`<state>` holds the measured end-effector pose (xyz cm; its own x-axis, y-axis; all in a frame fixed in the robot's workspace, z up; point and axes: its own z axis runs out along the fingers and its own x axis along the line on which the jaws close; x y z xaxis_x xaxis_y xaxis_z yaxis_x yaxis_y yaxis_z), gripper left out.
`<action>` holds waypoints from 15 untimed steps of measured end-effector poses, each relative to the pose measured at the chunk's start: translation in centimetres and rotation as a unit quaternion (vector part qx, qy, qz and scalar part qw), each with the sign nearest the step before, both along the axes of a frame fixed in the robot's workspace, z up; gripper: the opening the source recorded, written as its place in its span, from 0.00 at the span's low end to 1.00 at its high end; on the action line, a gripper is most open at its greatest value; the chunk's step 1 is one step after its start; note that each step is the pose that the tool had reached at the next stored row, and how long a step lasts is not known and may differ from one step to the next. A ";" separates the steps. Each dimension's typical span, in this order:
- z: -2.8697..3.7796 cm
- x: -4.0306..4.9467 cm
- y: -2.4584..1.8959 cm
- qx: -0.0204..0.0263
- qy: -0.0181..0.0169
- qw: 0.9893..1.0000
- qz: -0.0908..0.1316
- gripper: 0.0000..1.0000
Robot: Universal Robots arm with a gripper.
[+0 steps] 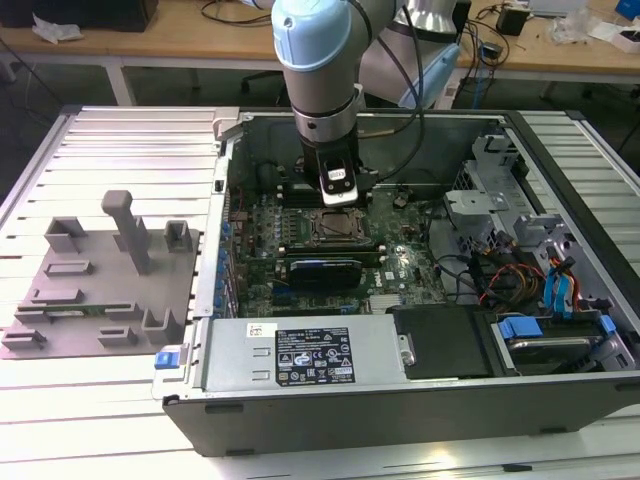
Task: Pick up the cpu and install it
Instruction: 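Install the first cpu locking lever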
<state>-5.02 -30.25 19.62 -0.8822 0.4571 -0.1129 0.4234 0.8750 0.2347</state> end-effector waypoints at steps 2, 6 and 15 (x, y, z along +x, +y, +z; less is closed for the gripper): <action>-0.03 0.11 0.04 0.000 0.000 1.000 0.000 0.11; 0.20 0.18 0.30 0.000 0.000 1.000 0.000 0.11; 1.63 0.17 0.29 -0.074 0.000 0.997 0.000 0.11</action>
<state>-4.86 -29.96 21.25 -0.8821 0.4357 -0.1791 0.4235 0.9000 0.1035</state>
